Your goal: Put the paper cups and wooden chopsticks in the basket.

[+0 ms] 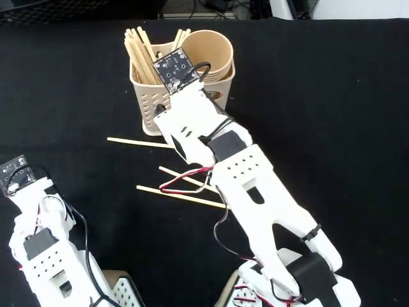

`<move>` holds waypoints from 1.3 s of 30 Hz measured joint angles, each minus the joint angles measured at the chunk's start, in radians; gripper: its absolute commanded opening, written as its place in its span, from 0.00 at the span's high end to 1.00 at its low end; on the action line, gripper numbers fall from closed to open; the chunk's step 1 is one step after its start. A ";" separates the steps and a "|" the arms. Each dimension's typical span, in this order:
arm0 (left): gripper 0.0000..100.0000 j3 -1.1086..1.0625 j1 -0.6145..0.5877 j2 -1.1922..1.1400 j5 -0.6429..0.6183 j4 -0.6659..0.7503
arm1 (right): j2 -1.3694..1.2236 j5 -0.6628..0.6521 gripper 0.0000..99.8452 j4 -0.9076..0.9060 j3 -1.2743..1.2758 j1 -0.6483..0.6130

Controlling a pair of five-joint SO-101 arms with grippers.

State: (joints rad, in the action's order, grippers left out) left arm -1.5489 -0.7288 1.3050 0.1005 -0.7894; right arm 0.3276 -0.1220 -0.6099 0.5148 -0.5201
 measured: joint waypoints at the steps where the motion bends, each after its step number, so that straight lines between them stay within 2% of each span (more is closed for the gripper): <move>1: 0.88 0.000 0.000 0.000 0.000 0.000 | 0.000 0.000 0.93 0.000 0.000 0.000; 4: 0.88 0.000 0.000 0.000 0.000 0.000 | 0.000 0.000 0.99 0.000 0.000 0.000; 14: 0.88 0.000 0.000 0.000 0.000 0.000 | 0.180 0.000 0.99 -0.008 0.021 0.000; 16: 0.88 0.000 0.000 0.000 0.000 0.000 | 0.206 0.000 0.97 -0.008 0.055 0.000; 20: 0.88 0.000 0.000 0.000 0.000 0.000 | 0.226 -0.005 0.86 -0.025 0.157 -0.035; 23: 0.88 0.000 0.000 0.000 0.000 0.000 | 0.221 -0.092 0.84 -0.055 0.247 -0.077; 26: 0.88 0.000 0.000 0.000 0.000 0.000 | 0.178 -0.230 0.84 -0.058 0.331 -0.110; 29: 0.88 0.000 0.000 0.000 0.000 0.000 | 0.095 -0.307 0.84 -0.057 0.354 -0.115; 35: 0.88 0.000 0.000 0.000 0.000 0.000 | -0.149 -0.342 0.84 -0.057 0.281 -0.141; 39: 0.88 0.000 0.000 0.000 0.000 0.000 | -0.189 -0.342 0.84 -0.057 0.201 -0.184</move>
State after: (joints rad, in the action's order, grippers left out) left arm -1.5489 -0.7288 1.3050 0.1005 -0.7894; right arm 0.1389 -0.4641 -0.6667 0.7158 -0.7043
